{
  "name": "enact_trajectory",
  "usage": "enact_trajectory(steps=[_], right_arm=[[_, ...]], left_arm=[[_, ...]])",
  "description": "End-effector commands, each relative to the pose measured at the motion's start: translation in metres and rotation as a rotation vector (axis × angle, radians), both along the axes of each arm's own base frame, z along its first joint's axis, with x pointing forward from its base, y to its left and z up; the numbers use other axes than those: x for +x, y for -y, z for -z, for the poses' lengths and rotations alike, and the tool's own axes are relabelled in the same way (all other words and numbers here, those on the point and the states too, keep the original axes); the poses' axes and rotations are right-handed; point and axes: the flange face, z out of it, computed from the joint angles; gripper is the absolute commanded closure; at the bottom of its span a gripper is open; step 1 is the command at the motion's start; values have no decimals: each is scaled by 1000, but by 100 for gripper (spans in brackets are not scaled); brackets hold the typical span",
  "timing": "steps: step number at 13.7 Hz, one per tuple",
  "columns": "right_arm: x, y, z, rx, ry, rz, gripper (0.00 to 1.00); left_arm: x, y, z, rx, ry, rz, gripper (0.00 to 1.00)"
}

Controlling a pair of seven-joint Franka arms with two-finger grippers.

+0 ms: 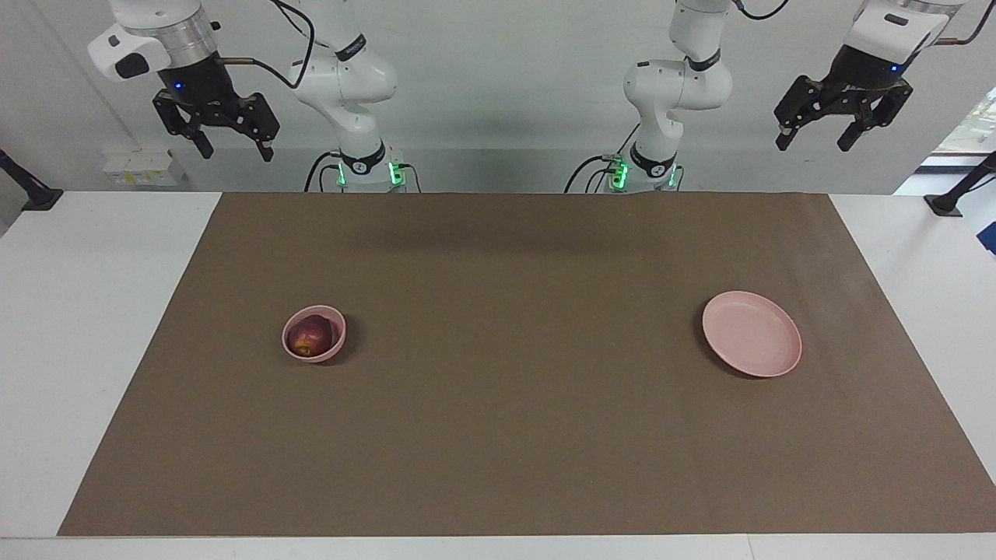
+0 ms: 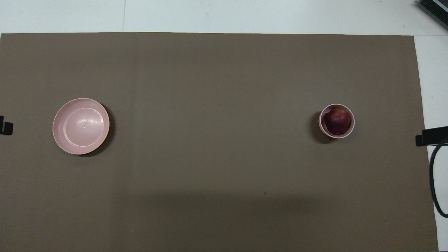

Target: Move apple from plate to bowl

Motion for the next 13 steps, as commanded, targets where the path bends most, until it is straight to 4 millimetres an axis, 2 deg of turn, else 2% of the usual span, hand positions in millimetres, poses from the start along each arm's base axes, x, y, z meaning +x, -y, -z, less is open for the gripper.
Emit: enact_trajectory(steps=[1, 13], right_arm=[[-9, 2, 1, -16, -8, -3, 0], [-10, 1, 0, -14, -8, -5, 0]], left_arm=[[-9, -12, -2, 39, -6, 43, 0], [-10, -12, -3, 31, -5, 37, 0]])
